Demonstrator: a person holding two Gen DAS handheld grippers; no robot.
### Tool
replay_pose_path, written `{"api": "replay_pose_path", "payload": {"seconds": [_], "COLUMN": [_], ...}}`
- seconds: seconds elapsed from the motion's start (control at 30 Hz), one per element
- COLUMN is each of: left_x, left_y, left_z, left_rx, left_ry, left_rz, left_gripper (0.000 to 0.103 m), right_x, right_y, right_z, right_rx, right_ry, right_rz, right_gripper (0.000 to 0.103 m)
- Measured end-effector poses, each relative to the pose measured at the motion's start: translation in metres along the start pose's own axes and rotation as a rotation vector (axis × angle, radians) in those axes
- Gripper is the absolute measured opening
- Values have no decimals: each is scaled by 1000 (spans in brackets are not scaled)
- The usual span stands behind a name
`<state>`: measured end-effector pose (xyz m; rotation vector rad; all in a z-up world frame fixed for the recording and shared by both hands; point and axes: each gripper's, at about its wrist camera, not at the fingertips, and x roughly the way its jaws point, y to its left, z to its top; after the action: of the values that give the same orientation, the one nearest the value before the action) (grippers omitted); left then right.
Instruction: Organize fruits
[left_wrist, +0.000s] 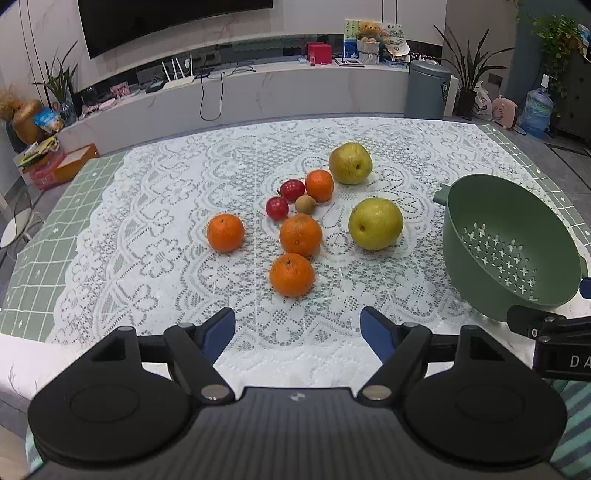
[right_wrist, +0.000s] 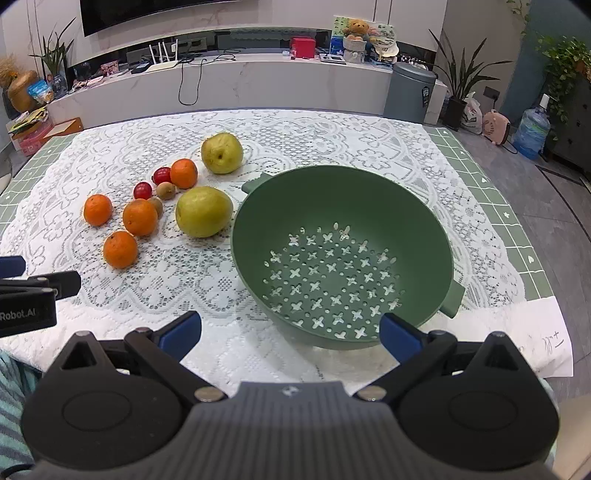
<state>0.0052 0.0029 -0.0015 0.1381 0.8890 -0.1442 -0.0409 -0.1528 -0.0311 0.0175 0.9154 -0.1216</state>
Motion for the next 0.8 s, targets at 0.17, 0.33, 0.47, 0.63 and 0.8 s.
{"api": "replay_pose_path", "payload": {"seconds": [0.17,0.33,0.47,0.63,0.8], "left_x": [-2,-2,-2,-2,-1], "left_y": [-2,-2,-2,-3,-2], "left_z": [0,0,0,0,0], "left_rx": [5,7,4,4,4], "left_ry": [-13,-11,-7,-3,0], "left_rz": [0,-7,-15,-10,-3], "left_gripper": [86,85,84,84,84], "right_x": [0,-1,-1,0,1], "right_y": [1,1,1,2,2], "right_z": [-1,-1,-1,0,0], "right_rx": [-6,-2,3,1,1], "right_ry": [-4,-4,-5,-3,1], "right_rz": [1,4,6,6,4], "right_gripper": [99,99,99,99,99]}}
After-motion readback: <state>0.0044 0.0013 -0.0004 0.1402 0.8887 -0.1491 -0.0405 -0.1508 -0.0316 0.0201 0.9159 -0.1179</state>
